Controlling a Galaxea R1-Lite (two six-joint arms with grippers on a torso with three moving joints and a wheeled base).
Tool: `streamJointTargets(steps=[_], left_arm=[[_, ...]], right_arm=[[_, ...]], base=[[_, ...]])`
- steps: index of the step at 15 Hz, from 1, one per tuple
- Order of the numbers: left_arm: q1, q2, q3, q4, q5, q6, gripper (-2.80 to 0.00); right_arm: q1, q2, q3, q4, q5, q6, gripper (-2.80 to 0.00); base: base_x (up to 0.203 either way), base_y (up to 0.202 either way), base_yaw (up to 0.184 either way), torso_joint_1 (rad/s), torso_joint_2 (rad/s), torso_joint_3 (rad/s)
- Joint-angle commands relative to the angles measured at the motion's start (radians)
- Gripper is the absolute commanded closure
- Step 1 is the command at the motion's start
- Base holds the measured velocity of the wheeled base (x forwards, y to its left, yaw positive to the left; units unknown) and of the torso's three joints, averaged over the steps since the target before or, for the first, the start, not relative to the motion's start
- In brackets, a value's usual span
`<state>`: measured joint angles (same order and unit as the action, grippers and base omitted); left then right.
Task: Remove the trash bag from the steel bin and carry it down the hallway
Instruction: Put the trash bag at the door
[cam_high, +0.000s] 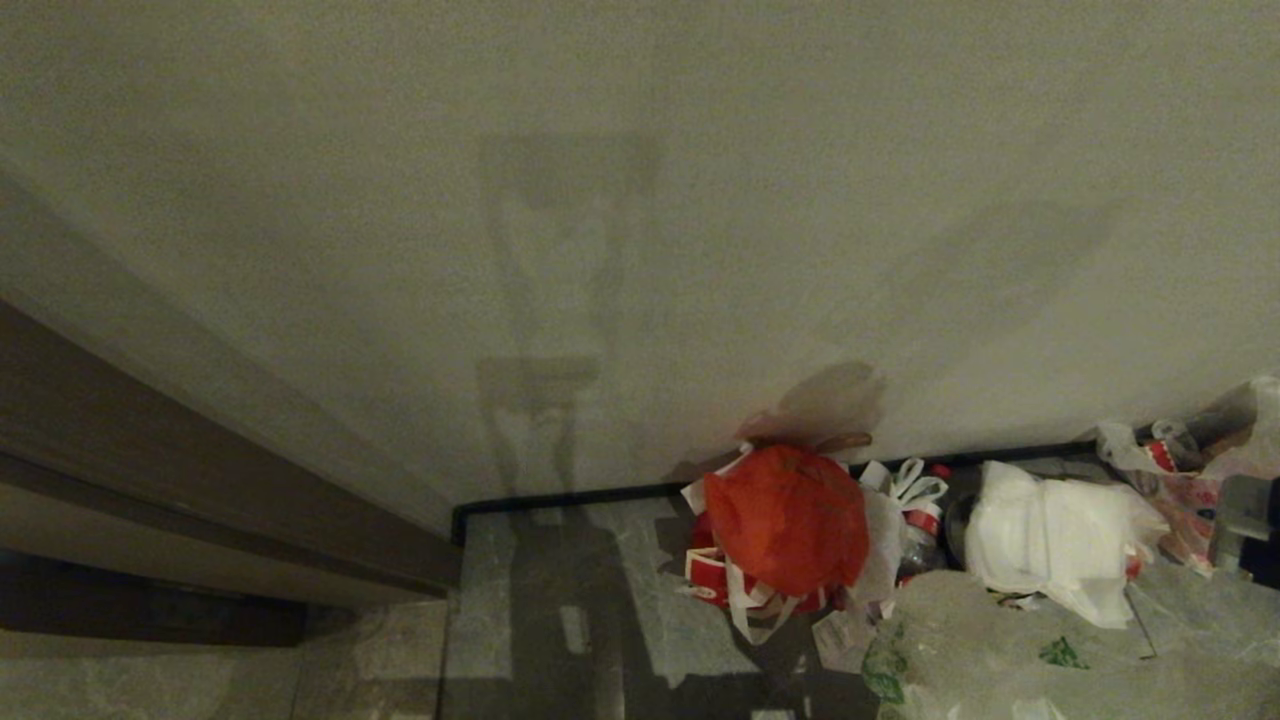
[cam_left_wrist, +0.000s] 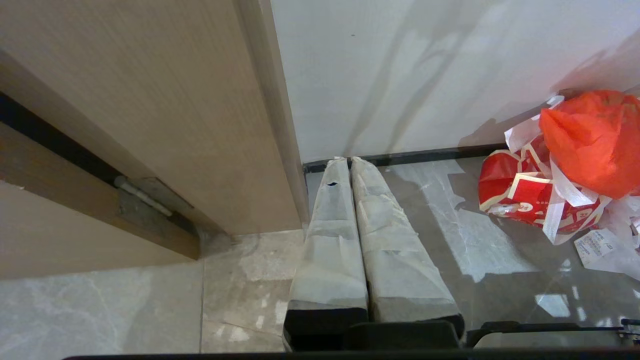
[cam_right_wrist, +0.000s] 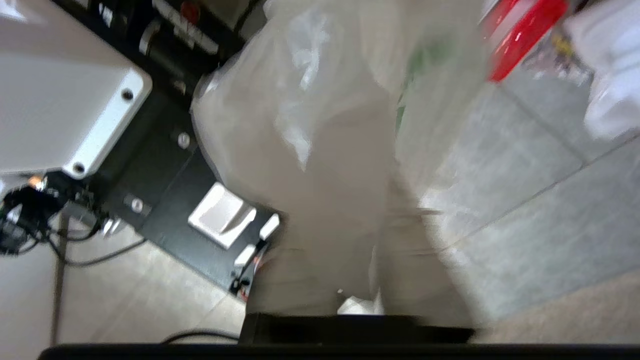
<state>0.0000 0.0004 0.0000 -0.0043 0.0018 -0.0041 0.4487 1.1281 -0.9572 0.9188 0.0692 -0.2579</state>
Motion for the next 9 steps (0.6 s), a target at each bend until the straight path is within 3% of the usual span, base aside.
streamJointTargets(steps=[1, 4, 9], left_arm=[[0.000, 0.001, 0.000, 0.000, 0.000, 0.000, 0.00], [0.000, 0.001, 0.000, 0.000, 0.000, 0.000, 0.00], [0.000, 0.001, 0.000, 0.000, 0.001, 0.000, 0.00]], right_arm=[[0.008, 0.006, 0.001, -0.022, -0.003, -0.002, -2.80], [0.008, 0.016, -0.003, -0.093, -0.012, -0.002, -2.80], [0.009, 0.014, -0.007, -0.103, -0.012, 0.000, -2.80]], base=[[0.000, 0.000, 0.000, 0.000, 0.00, 0.000], [0.000, 0.000, 0.000, 0.000, 0.00, 0.000], [0.000, 0.000, 0.000, 0.000, 0.00, 0.000]])
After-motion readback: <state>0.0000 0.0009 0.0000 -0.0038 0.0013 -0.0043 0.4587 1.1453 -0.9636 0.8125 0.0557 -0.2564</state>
